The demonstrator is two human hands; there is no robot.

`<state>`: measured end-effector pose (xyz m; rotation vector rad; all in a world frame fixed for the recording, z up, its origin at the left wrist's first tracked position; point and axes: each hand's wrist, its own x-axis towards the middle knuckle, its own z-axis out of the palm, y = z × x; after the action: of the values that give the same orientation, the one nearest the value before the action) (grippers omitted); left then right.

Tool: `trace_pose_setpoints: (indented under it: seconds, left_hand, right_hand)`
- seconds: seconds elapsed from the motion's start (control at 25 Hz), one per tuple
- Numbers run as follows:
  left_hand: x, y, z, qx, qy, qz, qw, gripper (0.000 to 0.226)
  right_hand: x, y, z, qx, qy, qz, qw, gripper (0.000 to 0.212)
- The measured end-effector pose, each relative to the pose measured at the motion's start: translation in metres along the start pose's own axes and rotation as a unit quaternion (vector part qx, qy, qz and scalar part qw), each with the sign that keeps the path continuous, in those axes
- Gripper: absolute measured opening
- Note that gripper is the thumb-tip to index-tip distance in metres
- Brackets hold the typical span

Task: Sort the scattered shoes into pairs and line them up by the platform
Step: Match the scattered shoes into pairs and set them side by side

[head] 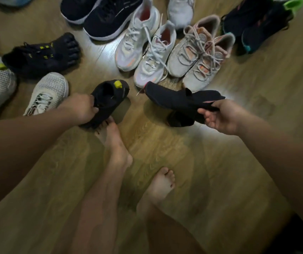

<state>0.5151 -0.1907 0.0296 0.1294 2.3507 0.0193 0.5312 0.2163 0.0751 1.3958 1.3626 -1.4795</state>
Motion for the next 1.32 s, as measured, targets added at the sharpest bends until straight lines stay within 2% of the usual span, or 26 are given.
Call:
trace_pose_setpoints:
  seconds: [0.12, 0.2, 0.32, 0.4, 0.48, 0.56, 0.64, 0.68, 0.76, 0.92, 1.0, 1.04, 1.16, 1.24, 1.28, 1.32]
  left_hand:
    - [-0.020, 0.007, 0.001, 0.026, 0.011, 0.014, 0.999, 0.027]
    - [-0.035, 0.010, 0.015, 0.017, 0.009, 0.019, 1.000, 0.027]
    - [-0.044, 0.020, 0.038, 0.010, 0.003, 0.020, 1.000, 0.029]
    - [-0.042, 0.025, 0.058, 0.022, 0.009, 0.008, 1.000, 0.032]
    - [-0.038, 0.024, 0.074, 0.023, 0.026, -0.013, 0.999, 0.031]
    - [-0.035, 0.023, 0.081, 0.056, 0.039, -0.017, 0.997, 0.026]
    - [-0.035, 0.020, 0.079, 0.088, 0.035, -0.021, 0.995, 0.034]
    - [-0.039, 0.023, 0.077, 0.082, 0.026, -0.021, 0.996, 0.040]
    - [-0.042, 0.038, 0.074, 0.042, 0.010, 0.007, 0.999, 0.046]
    - [-0.047, 0.099, 0.093, -0.080, -0.045, 0.138, 0.986, 0.059]
    - [-0.036, 0.124, 0.103, -0.127, -0.059, 0.103, 0.985, 0.072]
    - [-0.030, 0.135, 0.106, -0.131, -0.073, 0.082, 0.985, 0.079]
    - [-0.019, 0.163, 0.113, -0.072, -0.098, 0.092, 0.988, 0.091]
    - [-0.010, 0.170, 0.108, -0.052, -0.083, 0.102, 0.990, 0.089]
    - [-0.005, 0.170, 0.105, -0.052, -0.068, 0.108, 0.990, 0.087]
    - [-0.002, 0.168, 0.101, -0.055, -0.060, 0.116, 0.990, 0.084]
  right_hand:
    - [-0.009, 0.005, -0.012, -0.010, -0.011, 0.010, 1.000, 0.027]
    - [-0.016, 0.013, -0.012, -0.128, -0.018, -0.005, 0.992, 0.028]
    - [-0.025, 0.036, -0.001, -0.322, -0.066, 0.003, 0.944, 0.027]
    - [-0.031, 0.064, 0.020, -0.397, -0.105, 0.004, 0.912, 0.030]
    - [-0.024, 0.087, 0.044, -0.398, -0.105, -0.042, 0.911, 0.036]
    - [-0.013, 0.102, 0.060, -0.376, -0.101, -0.081, 0.917, 0.054]
    - [0.002, 0.108, 0.070, -0.310, -0.064, -0.089, 0.945, 0.073]
    - [0.007, 0.109, 0.073, -0.252, -0.022, -0.080, 0.964, 0.074]
    - [0.021, 0.105, 0.073, -0.212, 0.052, -0.070, 0.973, 0.069]
    - [0.068, 0.103, 0.067, -0.296, 0.074, -0.030, 0.952, 0.060]
    - [0.086, 0.105, 0.063, -0.344, 0.146, -0.074, 0.925, 0.049]
    - [0.088, 0.109, 0.057, -0.358, 0.179, -0.109, 0.910, 0.052]
    - [0.066, 0.131, 0.022, -0.398, 0.235, -0.158, 0.872, 0.076]
    - [0.045, 0.147, -0.020, -0.495, 0.243, -0.185, 0.813, 0.081]
    - [0.036, 0.150, -0.040, -0.554, 0.235, -0.218, 0.768, 0.075]
    - [0.030, 0.150, -0.058, -0.613, 0.214, -0.253, 0.717, 0.061]
